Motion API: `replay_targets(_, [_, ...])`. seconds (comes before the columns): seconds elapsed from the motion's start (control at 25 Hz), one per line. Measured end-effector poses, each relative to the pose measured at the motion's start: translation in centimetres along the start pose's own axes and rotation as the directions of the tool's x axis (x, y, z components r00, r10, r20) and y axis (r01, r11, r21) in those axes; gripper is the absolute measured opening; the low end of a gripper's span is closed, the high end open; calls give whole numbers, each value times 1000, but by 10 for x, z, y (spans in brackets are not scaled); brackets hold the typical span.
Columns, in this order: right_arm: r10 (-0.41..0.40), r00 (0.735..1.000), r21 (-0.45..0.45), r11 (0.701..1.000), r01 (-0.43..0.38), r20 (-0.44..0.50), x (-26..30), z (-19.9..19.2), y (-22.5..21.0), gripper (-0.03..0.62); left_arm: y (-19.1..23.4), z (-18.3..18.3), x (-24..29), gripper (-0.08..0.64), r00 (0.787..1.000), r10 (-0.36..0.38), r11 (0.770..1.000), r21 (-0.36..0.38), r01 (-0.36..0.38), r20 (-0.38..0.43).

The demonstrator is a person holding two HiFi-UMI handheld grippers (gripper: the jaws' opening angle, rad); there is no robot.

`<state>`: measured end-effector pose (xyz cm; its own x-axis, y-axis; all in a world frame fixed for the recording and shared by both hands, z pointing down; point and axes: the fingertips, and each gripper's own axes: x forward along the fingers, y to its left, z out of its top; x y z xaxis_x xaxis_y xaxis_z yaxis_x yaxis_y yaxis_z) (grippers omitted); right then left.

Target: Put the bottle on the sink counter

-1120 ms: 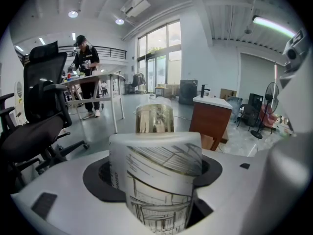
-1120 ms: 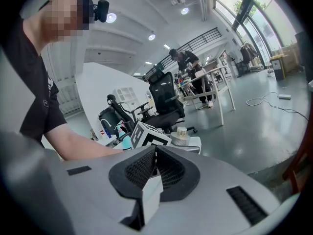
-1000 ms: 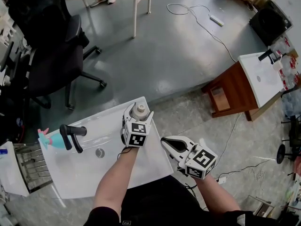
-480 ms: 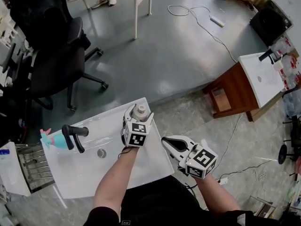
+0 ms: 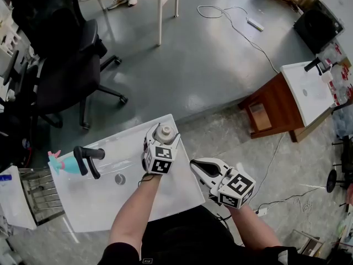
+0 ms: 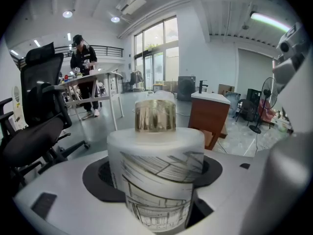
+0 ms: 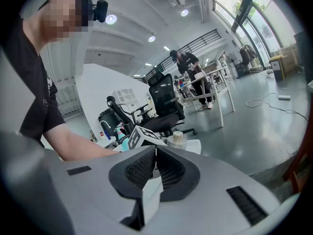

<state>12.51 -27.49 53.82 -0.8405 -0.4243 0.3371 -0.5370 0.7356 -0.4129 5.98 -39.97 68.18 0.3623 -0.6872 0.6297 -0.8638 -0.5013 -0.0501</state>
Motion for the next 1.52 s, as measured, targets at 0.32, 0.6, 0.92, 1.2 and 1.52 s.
replay_targets(0.32, [17,1000,-2,1000,-17,5,5,4,3,17,5,-7,-5,333,1000,-4,1000,-17,3,-17])
replay_targets(0.6, [22,1000,-7,1000,-22,6,7,7,5,17,7,-16,-12,333,999,-7,1000,-29,6,-47])
replay_targets(0.92, [36,999,-13,999,-36,14,4,8,11,15,4,-25,-17,334,998,-12,1000,-13,11,-69])
replay_targets(1.2, [43,999,-9,999,-43,22,0,10,12,16,7,-15,-21,333,996,-17,1000,16,18,-84])
replay_targets(1.52, [46,998,-8,999,-45,50,-8,23,16,17,6,-9,-40,334,991,-68,997,29,72,-115])
